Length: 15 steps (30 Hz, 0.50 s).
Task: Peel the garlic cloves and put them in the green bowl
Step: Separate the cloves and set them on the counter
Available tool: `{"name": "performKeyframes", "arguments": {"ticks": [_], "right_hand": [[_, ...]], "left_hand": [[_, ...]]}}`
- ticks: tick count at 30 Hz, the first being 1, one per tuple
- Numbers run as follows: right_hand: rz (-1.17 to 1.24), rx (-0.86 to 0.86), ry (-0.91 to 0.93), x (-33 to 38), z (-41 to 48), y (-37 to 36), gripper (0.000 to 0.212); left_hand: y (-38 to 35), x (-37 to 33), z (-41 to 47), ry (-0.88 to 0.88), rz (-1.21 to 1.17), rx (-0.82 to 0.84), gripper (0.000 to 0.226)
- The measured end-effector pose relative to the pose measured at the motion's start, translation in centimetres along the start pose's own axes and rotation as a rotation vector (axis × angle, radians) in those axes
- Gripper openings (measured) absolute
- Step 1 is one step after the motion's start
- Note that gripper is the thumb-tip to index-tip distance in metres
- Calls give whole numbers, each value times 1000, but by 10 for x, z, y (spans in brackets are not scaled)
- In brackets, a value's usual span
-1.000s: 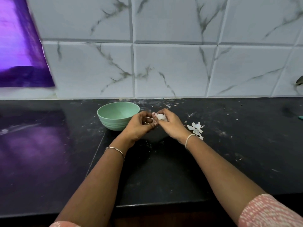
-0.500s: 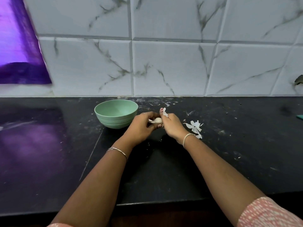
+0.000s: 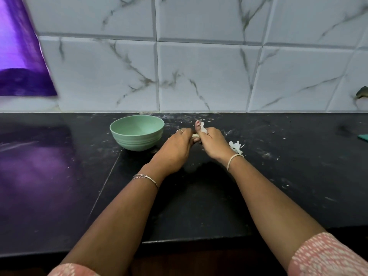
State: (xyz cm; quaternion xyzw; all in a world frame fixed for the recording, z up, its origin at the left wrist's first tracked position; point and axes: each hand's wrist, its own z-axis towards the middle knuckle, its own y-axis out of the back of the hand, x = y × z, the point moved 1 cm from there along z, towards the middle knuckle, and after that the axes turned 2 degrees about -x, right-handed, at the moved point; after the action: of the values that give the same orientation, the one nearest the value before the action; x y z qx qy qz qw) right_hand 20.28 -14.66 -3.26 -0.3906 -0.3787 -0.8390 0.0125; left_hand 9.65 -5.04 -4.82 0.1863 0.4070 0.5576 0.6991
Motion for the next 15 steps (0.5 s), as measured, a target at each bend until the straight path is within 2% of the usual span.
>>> {"name": "performKeyframes", "arguments": {"ticks": [5, 8, 10, 13, 15], "right_hand": [[269, 17, -90, 3, -6, -2, 65], [339, -9, -111, 7, -5, -3, 53], [370, -60, -101, 9, -3, -4, 54], [260, -149, -53, 10, 1, -2, 58], [-12, -213, 58, 10, -2, 4, 57]], "left_hand": [[-3, -8, 1, 117, -133, -67, 30], [-1, -13, 2, 252, -331, -82, 31], [-3, -13, 4, 343, -479, -72, 37], [-6, -13, 7, 467, -655, -63, 46], [-6, -15, 6, 496, -656, -57, 50]]}}
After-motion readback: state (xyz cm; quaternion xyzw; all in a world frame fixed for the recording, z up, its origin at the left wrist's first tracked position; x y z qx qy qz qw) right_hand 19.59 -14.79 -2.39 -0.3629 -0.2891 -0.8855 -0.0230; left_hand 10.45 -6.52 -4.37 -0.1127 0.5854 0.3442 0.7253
